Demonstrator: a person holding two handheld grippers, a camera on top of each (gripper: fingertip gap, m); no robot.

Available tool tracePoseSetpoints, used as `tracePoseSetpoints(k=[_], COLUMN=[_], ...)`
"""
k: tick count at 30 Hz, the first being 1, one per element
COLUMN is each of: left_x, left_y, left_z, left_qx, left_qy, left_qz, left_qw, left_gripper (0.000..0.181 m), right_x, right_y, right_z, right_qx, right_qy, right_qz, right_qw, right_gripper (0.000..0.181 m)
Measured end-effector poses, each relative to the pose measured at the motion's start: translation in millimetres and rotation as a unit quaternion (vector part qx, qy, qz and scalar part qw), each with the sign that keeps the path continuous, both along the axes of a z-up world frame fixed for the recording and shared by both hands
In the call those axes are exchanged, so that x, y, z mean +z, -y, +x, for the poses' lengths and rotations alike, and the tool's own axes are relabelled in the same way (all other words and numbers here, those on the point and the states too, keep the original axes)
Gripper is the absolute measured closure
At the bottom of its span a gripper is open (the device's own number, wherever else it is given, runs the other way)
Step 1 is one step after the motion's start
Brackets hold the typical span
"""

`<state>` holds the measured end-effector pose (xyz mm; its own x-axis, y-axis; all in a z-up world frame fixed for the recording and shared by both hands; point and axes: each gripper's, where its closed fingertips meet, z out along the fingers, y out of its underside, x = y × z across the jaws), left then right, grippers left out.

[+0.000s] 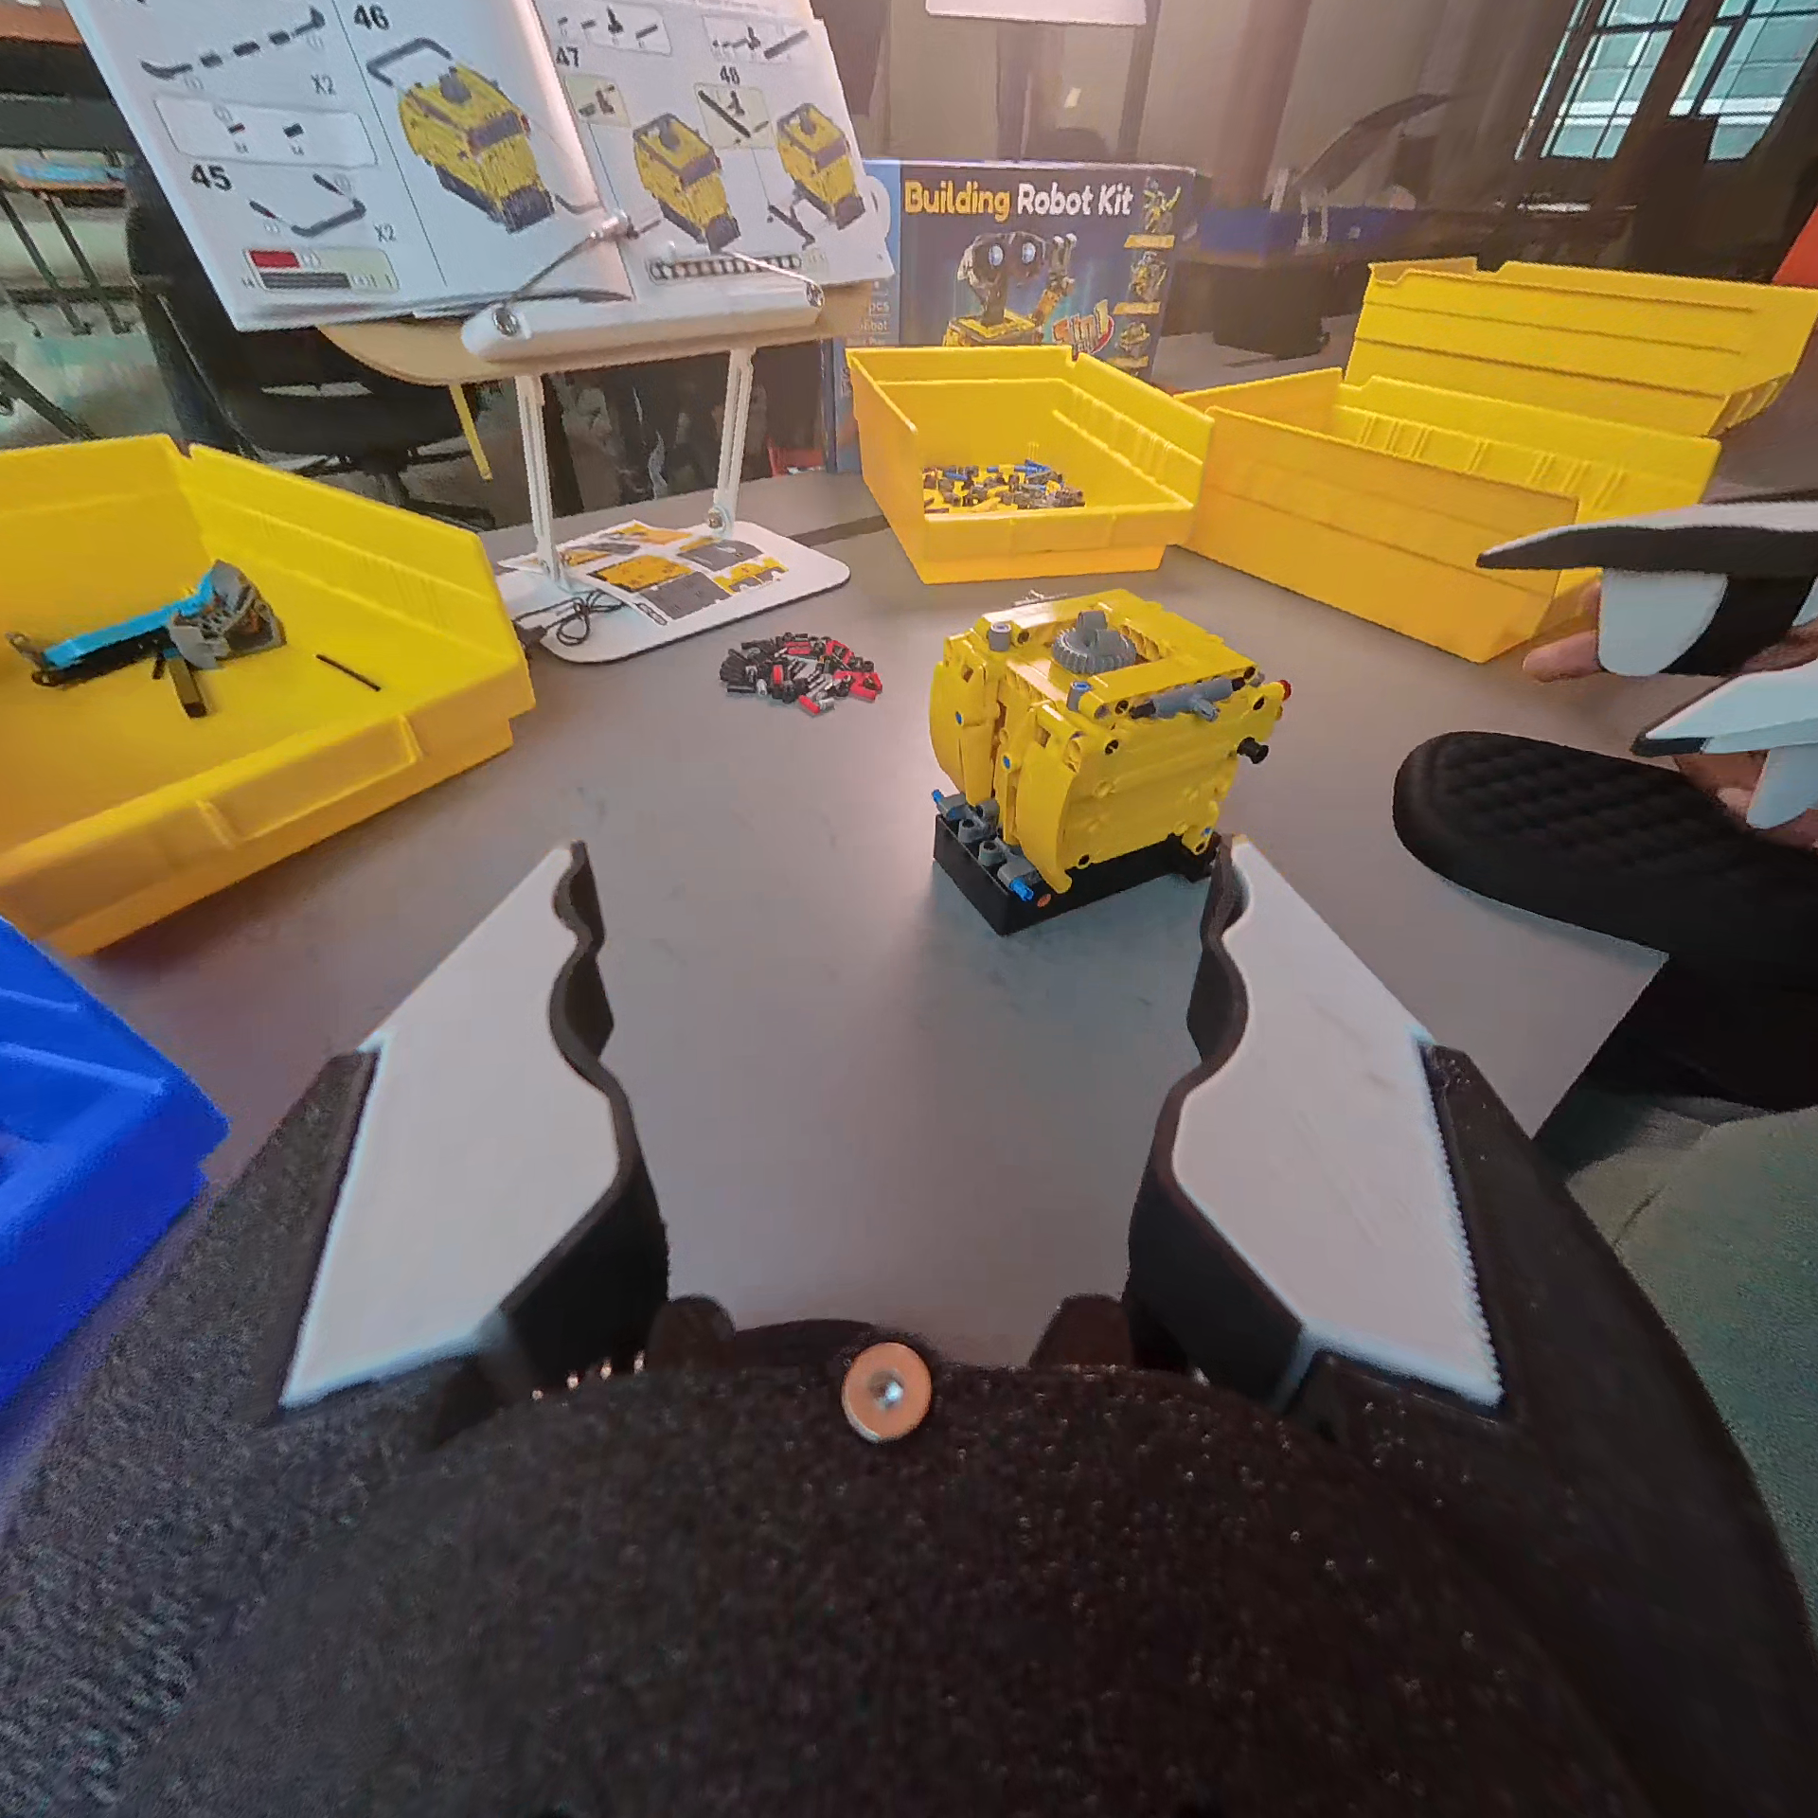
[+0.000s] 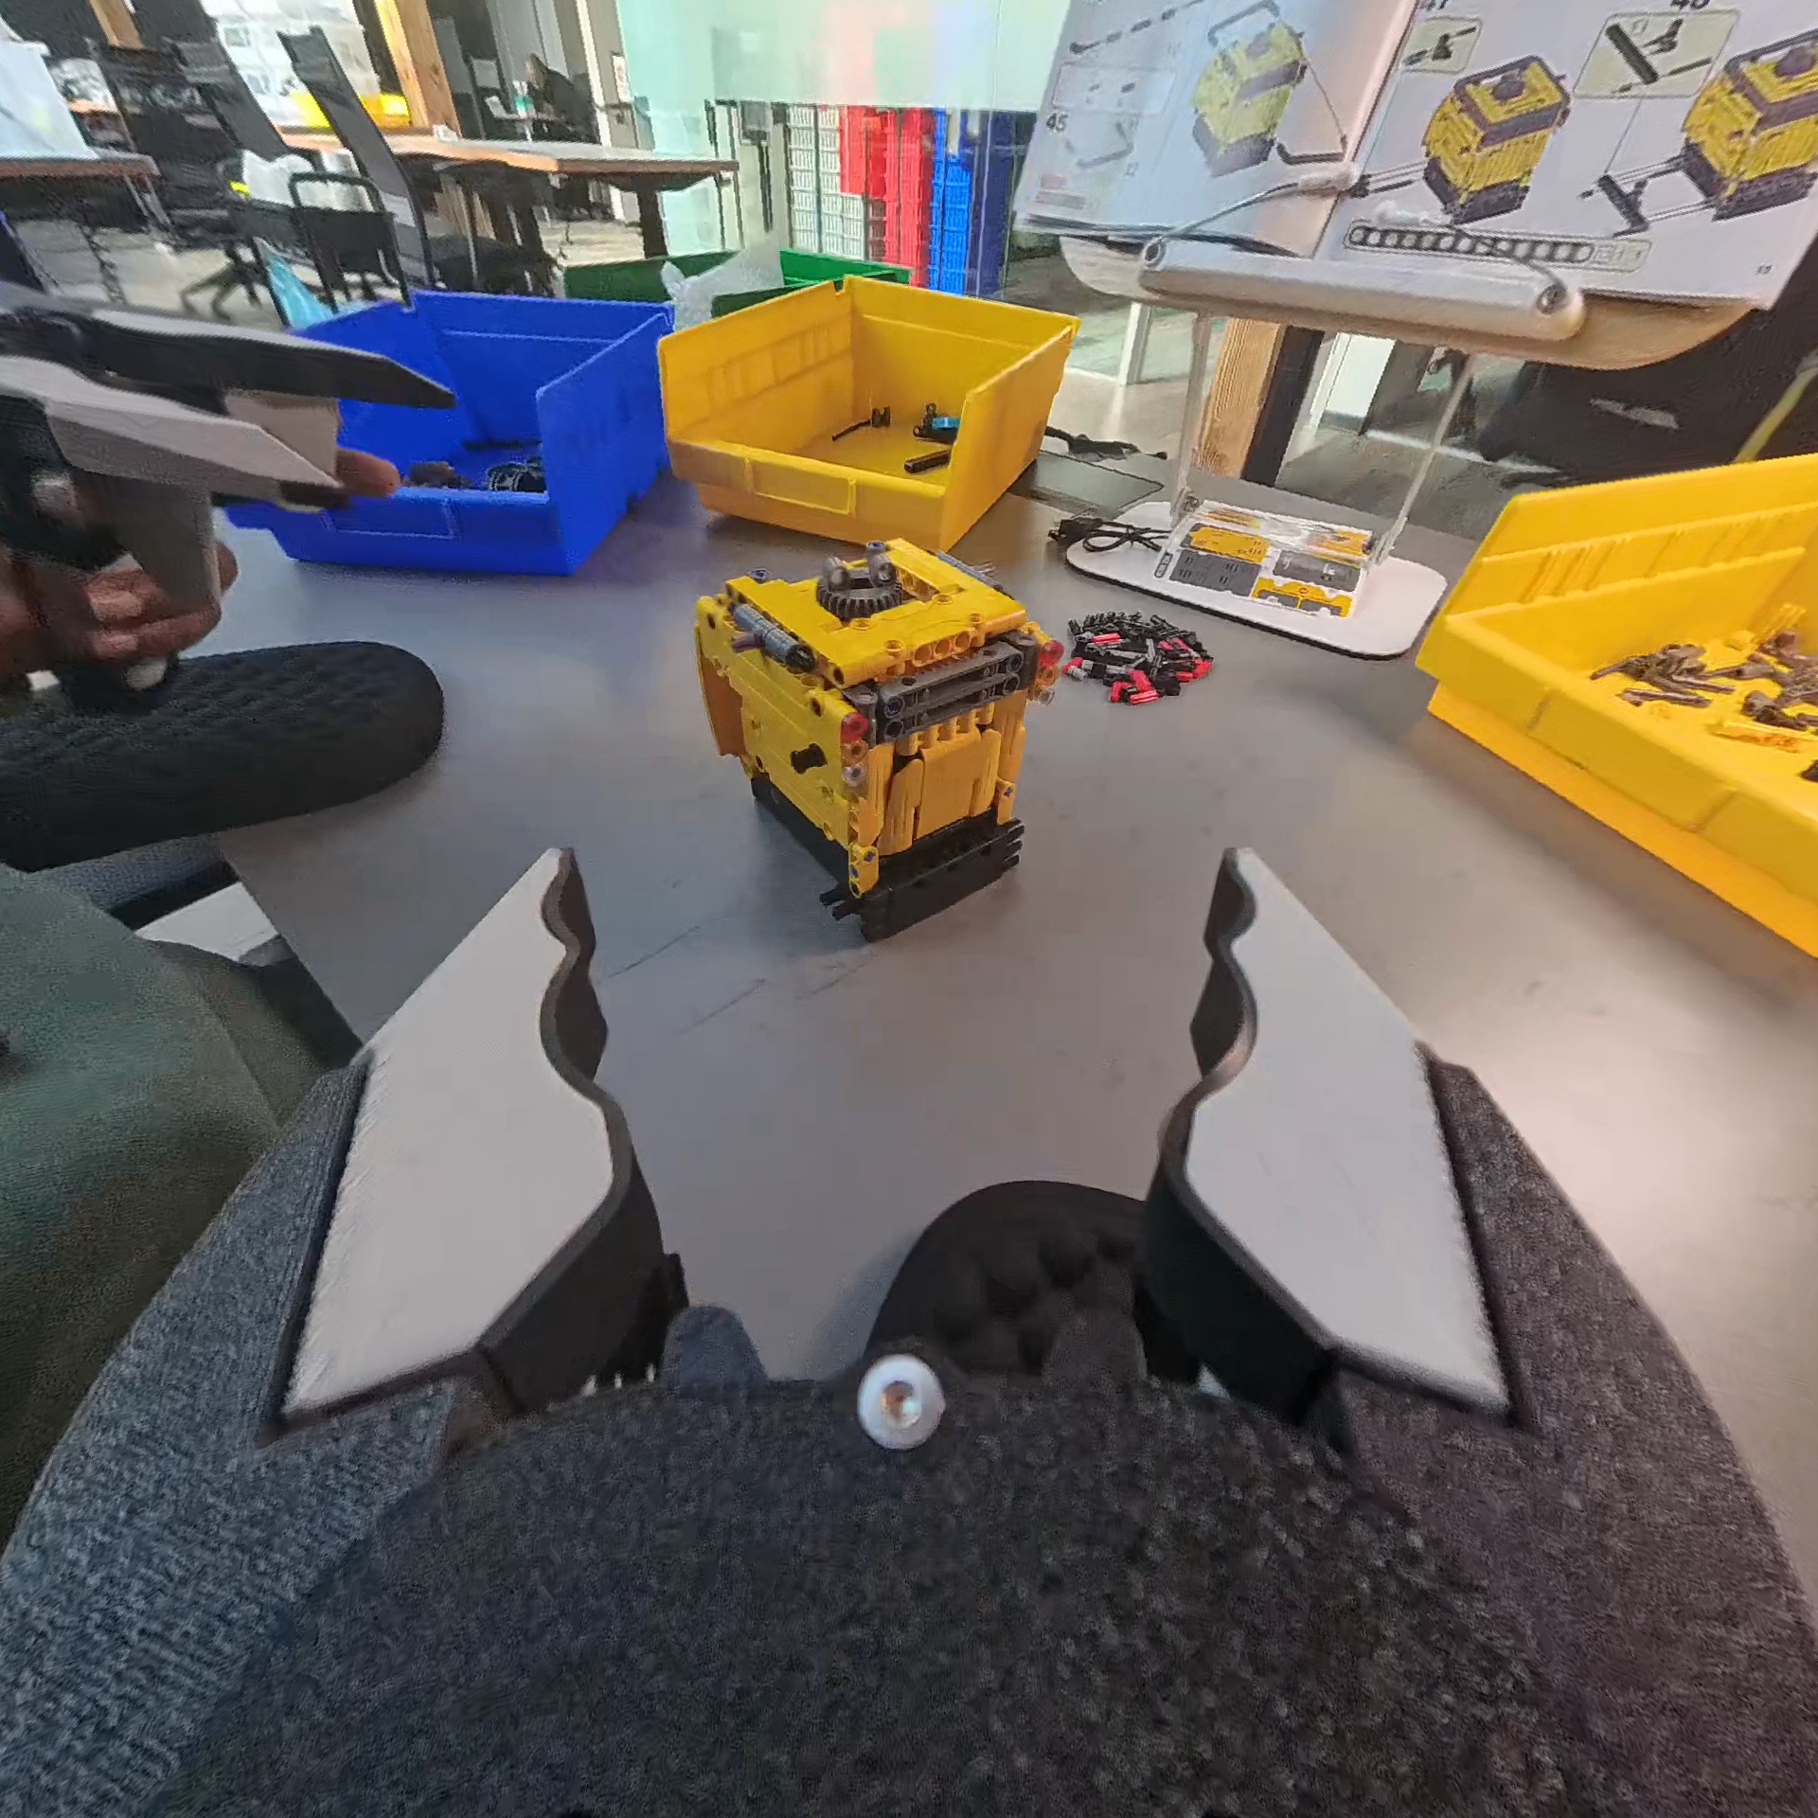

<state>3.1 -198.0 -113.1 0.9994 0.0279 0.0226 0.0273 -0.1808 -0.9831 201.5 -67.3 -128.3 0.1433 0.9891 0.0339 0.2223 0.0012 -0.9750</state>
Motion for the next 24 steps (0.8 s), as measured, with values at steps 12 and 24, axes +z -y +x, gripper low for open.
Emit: tracePoseSetpoints(k=[12, 24], left_x=[-8.8, -14.4], left_y=[4.4, 3.6], left_z=[0.3, -1.8], left_qx=[0.002, 0.014], left_qy=[0.003, -0.02], left_qz=[0.006, 0.0], left_qw=[1.0, 1.0], left_gripper=[0.071, 0.097], right_x=[-18.3, -21.3], right_y=[13.2, 30.4], right_z=[-13.9, -26.5], right_qx=[0.021, 0.058], right_qy=[0.041, 0.038], right_qz=[0.033, 0.052], right_qw=[0.998, 0.996], right_gripper=[0.075, 0.109])
